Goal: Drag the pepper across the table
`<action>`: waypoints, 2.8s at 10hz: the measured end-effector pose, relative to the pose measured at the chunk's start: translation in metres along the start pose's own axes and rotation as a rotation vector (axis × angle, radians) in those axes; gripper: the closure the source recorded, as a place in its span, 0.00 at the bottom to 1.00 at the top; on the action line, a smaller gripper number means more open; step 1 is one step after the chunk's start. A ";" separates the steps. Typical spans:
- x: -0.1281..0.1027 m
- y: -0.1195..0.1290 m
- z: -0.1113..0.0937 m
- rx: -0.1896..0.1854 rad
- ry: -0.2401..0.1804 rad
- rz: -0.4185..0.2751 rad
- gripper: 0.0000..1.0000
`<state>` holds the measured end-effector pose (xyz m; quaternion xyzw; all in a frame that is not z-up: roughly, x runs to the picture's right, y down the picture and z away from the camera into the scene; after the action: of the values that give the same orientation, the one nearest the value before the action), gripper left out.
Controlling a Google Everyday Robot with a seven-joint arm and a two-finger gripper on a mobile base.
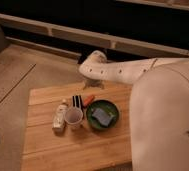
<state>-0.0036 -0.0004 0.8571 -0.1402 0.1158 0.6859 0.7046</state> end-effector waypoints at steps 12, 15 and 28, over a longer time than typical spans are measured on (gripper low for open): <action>-0.027 -0.006 0.079 -0.006 -0.037 -0.005 0.35; -0.021 0.000 0.108 -0.033 -0.013 0.014 0.35; 0.002 -0.007 0.145 -0.018 0.102 0.086 0.99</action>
<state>-0.0008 0.0527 0.9924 -0.1761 0.1512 0.7084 0.6665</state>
